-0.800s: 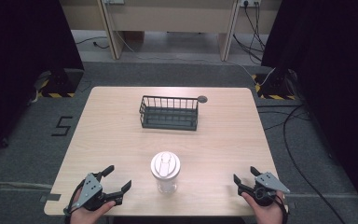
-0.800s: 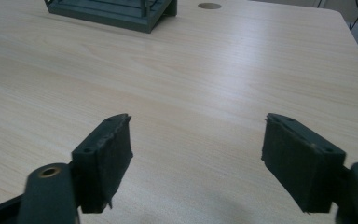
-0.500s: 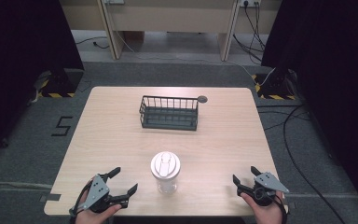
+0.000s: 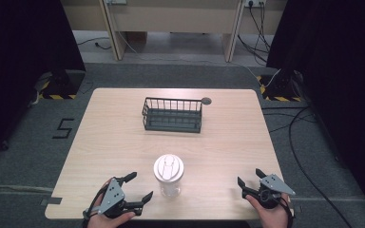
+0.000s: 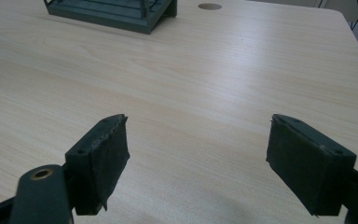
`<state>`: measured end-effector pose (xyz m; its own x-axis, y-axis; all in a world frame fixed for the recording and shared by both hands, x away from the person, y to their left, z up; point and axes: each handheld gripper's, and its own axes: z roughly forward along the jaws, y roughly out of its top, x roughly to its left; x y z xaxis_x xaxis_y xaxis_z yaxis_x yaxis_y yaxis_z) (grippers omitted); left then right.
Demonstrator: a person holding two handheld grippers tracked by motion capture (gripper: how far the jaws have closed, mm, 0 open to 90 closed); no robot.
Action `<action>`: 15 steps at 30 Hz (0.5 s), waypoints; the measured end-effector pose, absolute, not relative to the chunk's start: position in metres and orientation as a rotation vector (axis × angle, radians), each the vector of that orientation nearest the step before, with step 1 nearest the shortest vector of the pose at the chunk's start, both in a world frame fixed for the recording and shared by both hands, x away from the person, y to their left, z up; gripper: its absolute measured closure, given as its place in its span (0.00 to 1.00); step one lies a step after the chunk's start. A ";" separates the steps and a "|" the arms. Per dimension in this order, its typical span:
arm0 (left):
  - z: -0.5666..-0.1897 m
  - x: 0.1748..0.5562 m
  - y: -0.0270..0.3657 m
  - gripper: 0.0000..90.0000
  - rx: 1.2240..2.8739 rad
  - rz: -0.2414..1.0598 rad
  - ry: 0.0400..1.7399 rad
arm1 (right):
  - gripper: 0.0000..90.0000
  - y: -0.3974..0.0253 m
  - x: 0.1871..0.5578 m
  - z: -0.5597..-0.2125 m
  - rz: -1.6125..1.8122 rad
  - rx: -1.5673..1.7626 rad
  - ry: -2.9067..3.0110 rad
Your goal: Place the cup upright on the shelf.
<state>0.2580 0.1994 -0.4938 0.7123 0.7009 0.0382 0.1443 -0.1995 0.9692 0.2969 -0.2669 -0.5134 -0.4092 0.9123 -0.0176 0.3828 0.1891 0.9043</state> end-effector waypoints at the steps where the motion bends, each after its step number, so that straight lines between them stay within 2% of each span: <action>1: -0.494 0.258 0.197 0.16 1.733 0.574 0.672 | 0.23 -0.267 0.297 -0.513 1.183 1.209 1.892; 15: -0.502 0.270 0.174 0.16 1.766 0.488 0.634 | 0.24 -0.266 0.297 -0.514 1.186 1.217 1.900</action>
<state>0.2704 0.1740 -0.5020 0.7684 0.6399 0.0064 0.1701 -0.2139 0.9619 0.2973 -0.2661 -0.5135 -0.4126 0.9109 -0.0097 0.3913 0.1869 0.9011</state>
